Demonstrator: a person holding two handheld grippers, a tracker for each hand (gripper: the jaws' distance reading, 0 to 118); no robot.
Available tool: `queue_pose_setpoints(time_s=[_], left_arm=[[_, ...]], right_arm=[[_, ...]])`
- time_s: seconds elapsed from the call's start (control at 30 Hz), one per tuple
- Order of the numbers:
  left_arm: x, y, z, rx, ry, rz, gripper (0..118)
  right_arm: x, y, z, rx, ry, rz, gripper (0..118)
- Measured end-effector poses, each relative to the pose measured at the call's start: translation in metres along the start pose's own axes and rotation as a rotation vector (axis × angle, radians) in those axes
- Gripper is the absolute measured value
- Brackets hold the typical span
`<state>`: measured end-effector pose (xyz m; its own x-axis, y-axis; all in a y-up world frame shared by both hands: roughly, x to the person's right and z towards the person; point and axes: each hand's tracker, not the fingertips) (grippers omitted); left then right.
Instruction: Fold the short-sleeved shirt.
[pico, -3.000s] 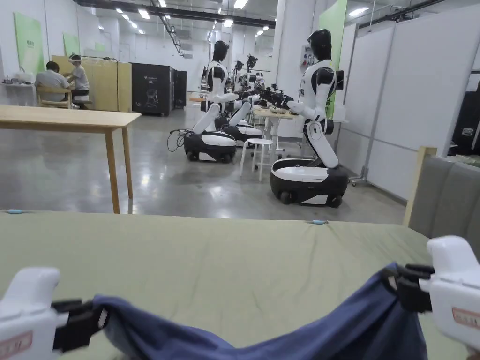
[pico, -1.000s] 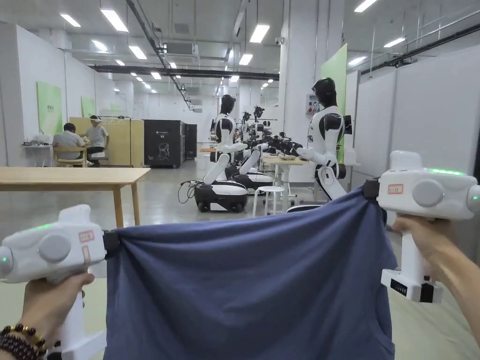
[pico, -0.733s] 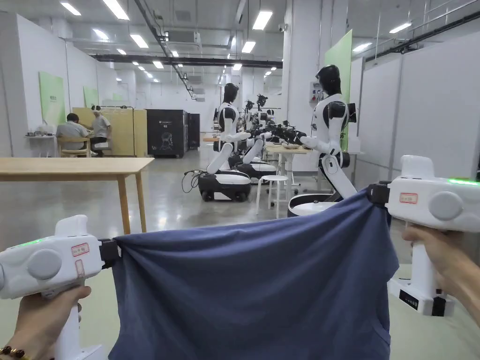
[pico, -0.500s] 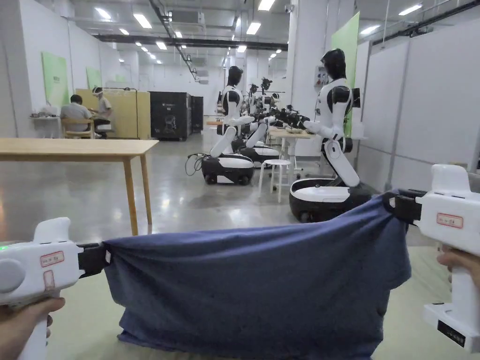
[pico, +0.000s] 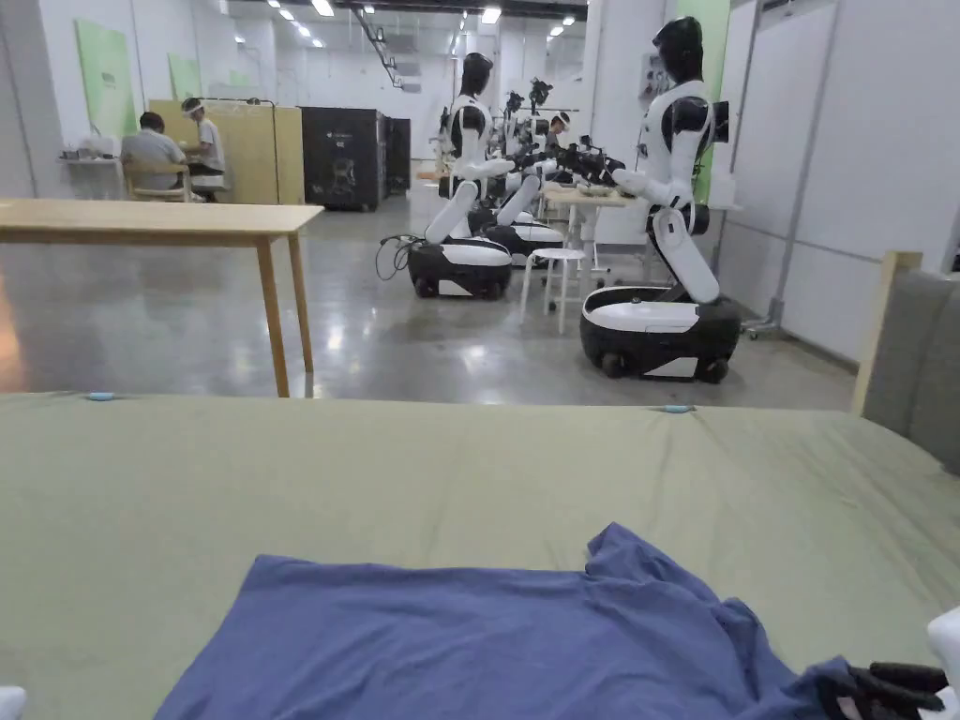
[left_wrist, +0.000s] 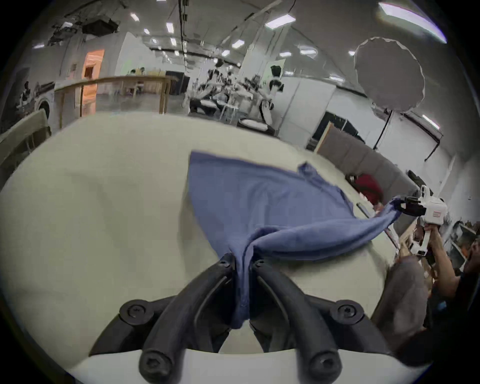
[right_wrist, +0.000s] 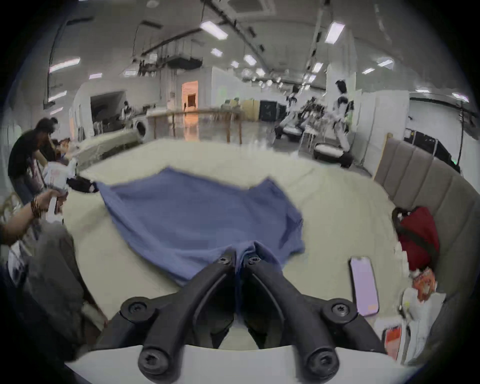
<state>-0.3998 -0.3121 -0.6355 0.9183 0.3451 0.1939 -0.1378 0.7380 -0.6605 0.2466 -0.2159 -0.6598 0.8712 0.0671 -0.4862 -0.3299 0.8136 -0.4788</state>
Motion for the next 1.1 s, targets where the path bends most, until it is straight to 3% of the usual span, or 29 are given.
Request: queue_pose_setpoints(time_s=[0.07, 0.2, 0.33, 0.4, 0.43, 0.47, 0.5, 0.53, 0.57, 0.77, 0.8, 0.83, 0.87, 0.9, 0.93, 1.0, 1.1], left_arm=[[-0.003, -0.024, -0.004, -0.056, 0.009, -0.003, 6], [-0.009, -0.05, -0.013, -0.094, 0.018, 0.006, 6], [-0.015, -0.057, -0.017, -0.082, -0.005, 0.04, 6], [-0.014, -0.056, -0.017, -0.077, -0.009, 0.047, 6], [-0.014, -0.055, -0.017, -0.076, -0.009, 0.046, 12], [-0.021, -0.055, -0.015, -0.073, -0.011, 0.047, 27], [-0.022, -0.053, -0.013, -0.064, -0.023, 0.056, 60], [-0.022, -0.051, -0.011, -0.055, -0.038, 0.06, 109], [-0.018, -0.047, -0.008, -0.037, -0.077, 0.068, 118], [0.032, -0.031, 0.059, 0.082, 0.023, -0.002, 116], [0.042, -0.032, 0.073, 0.113, 0.024, -0.01, 109], [0.051, -0.033, 0.086, 0.137, 0.035, -0.009, 81], [0.054, -0.029, 0.099, 0.153, 0.054, 0.006, 46], [0.06, -0.032, 0.11, 0.182, 0.062, 0.005, 4], [0.064, -0.035, 0.12, 0.233, 0.081, -0.017, 0], [0.056, -0.045, 0.125, 0.242, 0.165, 0.026, 0], [0.046, -0.05, 0.124, 0.216, 0.127, 0.084, 0]], right_arm=[[-0.008, -0.025, -0.009, -0.066, -0.015, 0.03, 5], [0.0, -0.059, -0.033, -0.187, -0.027, -0.02, 5], [0.004, -0.077, -0.05, -0.296, -0.024, 0.007, 7], [0.006, -0.083, -0.054, -0.331, 0.007, -0.037, 10], [0.006, -0.084, -0.054, -0.329, 0.015, -0.05, 28], [0.006, -0.085, -0.054, -0.317, 0.011, -0.045, 60], [0.004, -0.086, -0.052, -0.297, -0.008, -0.033, 95], [0.004, -0.088, -0.048, -0.281, -0.004, -0.033, 118], [0.005, -0.083, -0.037, -0.241, -0.032, -0.049, 114], [-0.012, -0.06, 0.068, 0.027, -0.125, -0.193, 110], [-0.026, -0.054, 0.082, 0.062, -0.14, -0.223, 107], [-0.034, -0.055, 0.099, 0.107, -0.134, -0.243, 89], [-0.044, -0.056, 0.118, 0.166, -0.142, -0.27, 60], [-0.051, -0.058, 0.129, 0.198, -0.148, -0.29, 14], [-0.052, -0.061, 0.135, 0.205, -0.16, -0.308, 0], [-0.062, -0.064, 0.143, 0.232, -0.224, -0.306, 0], [-0.066, -0.061, 0.143, 0.208, -0.177, -0.303, 0]])
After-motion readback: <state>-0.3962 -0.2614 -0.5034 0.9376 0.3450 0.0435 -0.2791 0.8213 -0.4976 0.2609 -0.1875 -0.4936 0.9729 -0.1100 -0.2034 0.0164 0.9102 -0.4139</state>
